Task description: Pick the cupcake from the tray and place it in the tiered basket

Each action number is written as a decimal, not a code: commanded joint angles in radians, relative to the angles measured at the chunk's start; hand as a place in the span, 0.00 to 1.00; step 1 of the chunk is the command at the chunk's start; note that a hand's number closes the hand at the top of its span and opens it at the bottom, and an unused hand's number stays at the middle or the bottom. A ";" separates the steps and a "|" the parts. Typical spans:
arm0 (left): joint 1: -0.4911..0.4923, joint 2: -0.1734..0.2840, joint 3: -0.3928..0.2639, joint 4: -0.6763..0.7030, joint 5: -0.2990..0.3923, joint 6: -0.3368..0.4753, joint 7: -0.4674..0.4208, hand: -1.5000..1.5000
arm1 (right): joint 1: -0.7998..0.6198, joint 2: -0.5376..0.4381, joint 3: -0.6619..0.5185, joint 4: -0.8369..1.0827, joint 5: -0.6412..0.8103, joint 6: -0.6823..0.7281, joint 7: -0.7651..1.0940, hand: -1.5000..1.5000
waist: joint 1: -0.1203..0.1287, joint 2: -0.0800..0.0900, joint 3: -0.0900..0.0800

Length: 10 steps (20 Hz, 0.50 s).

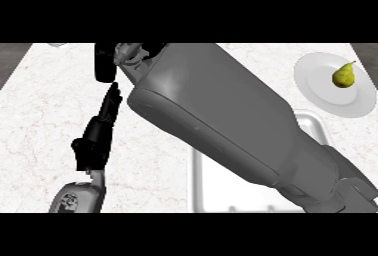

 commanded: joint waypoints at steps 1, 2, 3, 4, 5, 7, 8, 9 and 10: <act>0.015 -0.006 0.014 0.014 0.022 -0.006 -0.031 0.50 | -0.057 -0.001 -0.053 0.151 0.042 -0.016 0.001 1.00 | -0.004 0.003 0.000; 0.051 0.002 -0.011 -0.041 -0.010 0.004 -0.007 0.50 | -0.006 0.012 -0.006 0.121 0.071 -0.046 0.010 1.00 | -0.006 -0.001 0.001; -0.004 -0.024 -0.028 0.004 -0.018 0.030 0.005 0.50 | -0.044 0.012 -0.030 0.213 0.074 -0.073 -0.039 1.00 | -0.003 0.004 0.000; -0.007 -0.008 0.008 0.040 0.012 -0.002 -0.048 0.50 | -0.017 0.012 -0.013 0.202 0.076 -0.079 -0.032 1.00 | -0.007 0.003 0.000; -0.034 -0.017 -0.014 0.001 -0.009 0.007 0.031 0.50 | -0.062 -0.020 -0.072 0.280 0.084 -0.080 -0.110 1.00 | -0.002 0.005 0.001; 0.024 -0.001 -0.018 -0.039 -0.024 0.012 0.009 0.50 | -0.007 0.012 -0.079 0.274 0.087 -0.112 -0.093 1.00 | -0.005 0.002 0.001; 0.017 -0.012 -0.017 -0.030 -0.007 0.005 0.028 0.50 | 0.037 0.012 -0.111 0.247 0.035 -0.200 -0.001 1.00 | 0.003 0.003 0.001; -0.015 -0.004 -0.004 0.002 -0.015 0.011 0.004 0.50 | 0.033 0.013 -0.168 0.235 0.029 -0.276 0.003 0.00 | -0.002 0.008 0.001; -0.005 -0.025 -0.021 0.013 -0.029 0.033 -0.011 0.50 | 0.030 0.008 -0.197 0.277 0.032 -0.265 -0.044 0.00 | -0.006 0.008 0.001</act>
